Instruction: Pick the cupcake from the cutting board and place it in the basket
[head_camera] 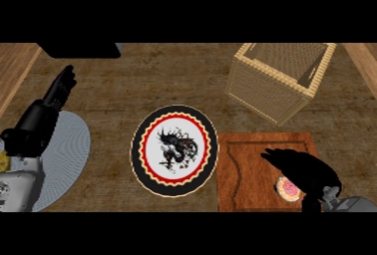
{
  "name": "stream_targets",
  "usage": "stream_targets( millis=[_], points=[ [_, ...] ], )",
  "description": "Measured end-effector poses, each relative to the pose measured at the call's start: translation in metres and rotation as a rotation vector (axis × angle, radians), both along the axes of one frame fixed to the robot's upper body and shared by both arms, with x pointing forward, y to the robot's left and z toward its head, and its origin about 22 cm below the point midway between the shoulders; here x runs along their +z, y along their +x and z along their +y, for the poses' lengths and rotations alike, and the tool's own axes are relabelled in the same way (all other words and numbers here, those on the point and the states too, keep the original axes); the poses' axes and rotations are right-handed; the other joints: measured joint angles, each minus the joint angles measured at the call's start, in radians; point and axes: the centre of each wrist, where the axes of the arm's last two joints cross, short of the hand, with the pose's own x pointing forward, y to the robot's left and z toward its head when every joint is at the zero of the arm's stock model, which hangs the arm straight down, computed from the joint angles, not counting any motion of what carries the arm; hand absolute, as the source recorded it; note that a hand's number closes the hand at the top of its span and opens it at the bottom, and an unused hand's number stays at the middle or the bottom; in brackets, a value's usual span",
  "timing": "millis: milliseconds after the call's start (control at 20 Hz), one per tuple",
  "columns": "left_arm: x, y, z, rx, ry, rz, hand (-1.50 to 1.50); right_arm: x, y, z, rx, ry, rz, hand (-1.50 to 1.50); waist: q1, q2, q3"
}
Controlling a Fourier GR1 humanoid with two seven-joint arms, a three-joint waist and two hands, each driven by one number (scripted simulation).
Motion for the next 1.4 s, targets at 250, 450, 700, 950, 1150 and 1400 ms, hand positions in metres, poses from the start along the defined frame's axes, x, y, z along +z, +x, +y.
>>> stream_targets(
  millis=[250,450,700,950,1150,1400],
  points=[
    [-0.005,0.000,-0.005,0.003,-0.004,0.001,0.00,-0.016,0.002,-0.003,0.003,-0.013,0.009,1.50,0.000,0.000,0.000],
    [-0.002,-0.004,-0.008,0.002,0.001,0.000,0.00,-0.021,0.009,-0.002,-0.026,0.018,0.009,1.50,0.002,-0.003,-0.003],
    [-0.004,-0.005,-0.006,-0.002,-0.003,-0.002,0.00,-0.029,0.012,-0.002,0.011,0.019,-0.034,1.50,0.002,-0.006,-0.006],
    [-0.007,-0.006,-0.003,0.007,-0.002,0.000,0.00,-0.034,0.018,-0.017,-0.016,0.042,-0.104,1.50,0.003,-0.009,-0.005],
    [-0.008,-0.009,0.002,0.026,-0.006,0.000,0.00,-0.027,0.024,-0.093,-0.354,-0.022,-0.201,1.50,-0.023,-0.002,0.000],
    [-0.004,-0.007,0.003,0.013,-0.010,-0.007,0.00,-0.015,0.020,-0.181,-0.706,-0.109,-0.348,1.50,-0.009,0.007,0.003]
  ],
)
